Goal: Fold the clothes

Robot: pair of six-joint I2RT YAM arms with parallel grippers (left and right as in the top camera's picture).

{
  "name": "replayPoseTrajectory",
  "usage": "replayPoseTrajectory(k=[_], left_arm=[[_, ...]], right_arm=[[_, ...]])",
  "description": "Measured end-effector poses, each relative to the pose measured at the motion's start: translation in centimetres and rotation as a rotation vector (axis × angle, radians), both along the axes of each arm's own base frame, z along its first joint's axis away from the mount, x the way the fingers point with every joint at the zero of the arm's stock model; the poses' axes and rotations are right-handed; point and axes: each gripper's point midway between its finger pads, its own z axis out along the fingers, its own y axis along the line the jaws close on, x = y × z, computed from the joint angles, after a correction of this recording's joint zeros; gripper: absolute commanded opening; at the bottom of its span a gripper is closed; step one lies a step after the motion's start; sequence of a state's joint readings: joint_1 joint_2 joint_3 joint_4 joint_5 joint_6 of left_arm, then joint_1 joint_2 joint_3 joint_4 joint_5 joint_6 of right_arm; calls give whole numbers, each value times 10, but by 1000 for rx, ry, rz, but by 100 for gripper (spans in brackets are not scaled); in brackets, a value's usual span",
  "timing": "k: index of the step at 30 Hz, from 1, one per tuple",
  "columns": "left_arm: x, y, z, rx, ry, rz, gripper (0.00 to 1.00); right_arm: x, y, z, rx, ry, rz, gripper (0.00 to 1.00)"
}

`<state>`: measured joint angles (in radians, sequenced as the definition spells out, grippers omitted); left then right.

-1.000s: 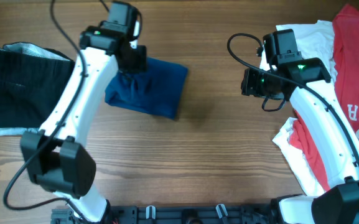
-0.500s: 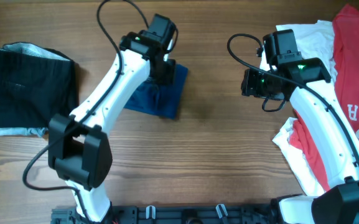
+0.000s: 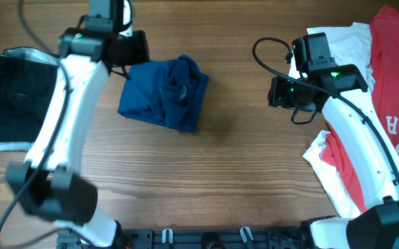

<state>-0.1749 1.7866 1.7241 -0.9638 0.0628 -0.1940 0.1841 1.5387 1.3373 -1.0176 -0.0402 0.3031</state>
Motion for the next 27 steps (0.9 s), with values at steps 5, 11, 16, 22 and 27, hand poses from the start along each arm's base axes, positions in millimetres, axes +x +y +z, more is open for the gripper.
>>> replayPoseTrajectory(k=[5,11,16,22,27], left_arm=[[3,-36,-70,-67,171,-83,10],[-35,-119,-136,-169,395,-258,4],[-76,-159,-139,-150,475,-371,4],[-50,-124,-97,-141,337,-306,6],[-12,-36,-39,-99,148,-90,4]], right_arm=[[-1,0,0,-1,6,0,57],[-2,0,-1,-1,8,0,57],[-1,0,-1,-1,6,0,58],[-1,0,0,-1,5,0,58],[-1,0,0,-1,3,0,58]])
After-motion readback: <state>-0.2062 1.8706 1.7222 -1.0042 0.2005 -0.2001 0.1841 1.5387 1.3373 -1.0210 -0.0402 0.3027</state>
